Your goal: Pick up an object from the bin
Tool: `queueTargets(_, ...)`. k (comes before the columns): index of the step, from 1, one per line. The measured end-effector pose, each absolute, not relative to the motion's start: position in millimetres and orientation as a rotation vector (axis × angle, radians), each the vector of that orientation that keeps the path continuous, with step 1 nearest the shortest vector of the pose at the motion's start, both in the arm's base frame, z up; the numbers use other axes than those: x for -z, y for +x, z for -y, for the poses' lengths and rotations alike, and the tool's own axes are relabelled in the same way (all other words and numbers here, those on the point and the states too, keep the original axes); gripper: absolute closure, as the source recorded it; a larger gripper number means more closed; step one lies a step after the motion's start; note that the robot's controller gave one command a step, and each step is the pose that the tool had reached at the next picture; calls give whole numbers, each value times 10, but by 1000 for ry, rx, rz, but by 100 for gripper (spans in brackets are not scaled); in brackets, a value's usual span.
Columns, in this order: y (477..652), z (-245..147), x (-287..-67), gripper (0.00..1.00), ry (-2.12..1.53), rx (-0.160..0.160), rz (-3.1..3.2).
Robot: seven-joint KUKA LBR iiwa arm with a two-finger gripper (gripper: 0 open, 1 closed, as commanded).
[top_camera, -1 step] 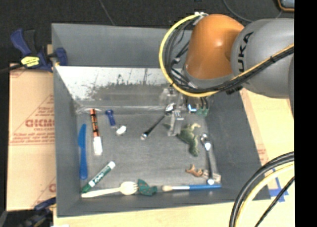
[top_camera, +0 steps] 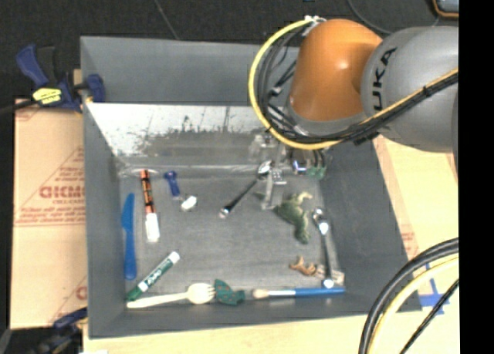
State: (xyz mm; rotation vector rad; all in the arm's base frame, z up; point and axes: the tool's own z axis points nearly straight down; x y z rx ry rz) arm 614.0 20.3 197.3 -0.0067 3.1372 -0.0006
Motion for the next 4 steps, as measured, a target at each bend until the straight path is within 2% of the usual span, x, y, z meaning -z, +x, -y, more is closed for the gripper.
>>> queueTargets(1,6290,-326,-1048,0,-409,3,-3109)
queueTargets(2,6191,378,-1297,0,317,0,-3116)
queueTargets(3,6355,-103,-1093,0,-664,2,-3060)
queueTargets(4,6405,-145,-763,0,-138,4,-3124)
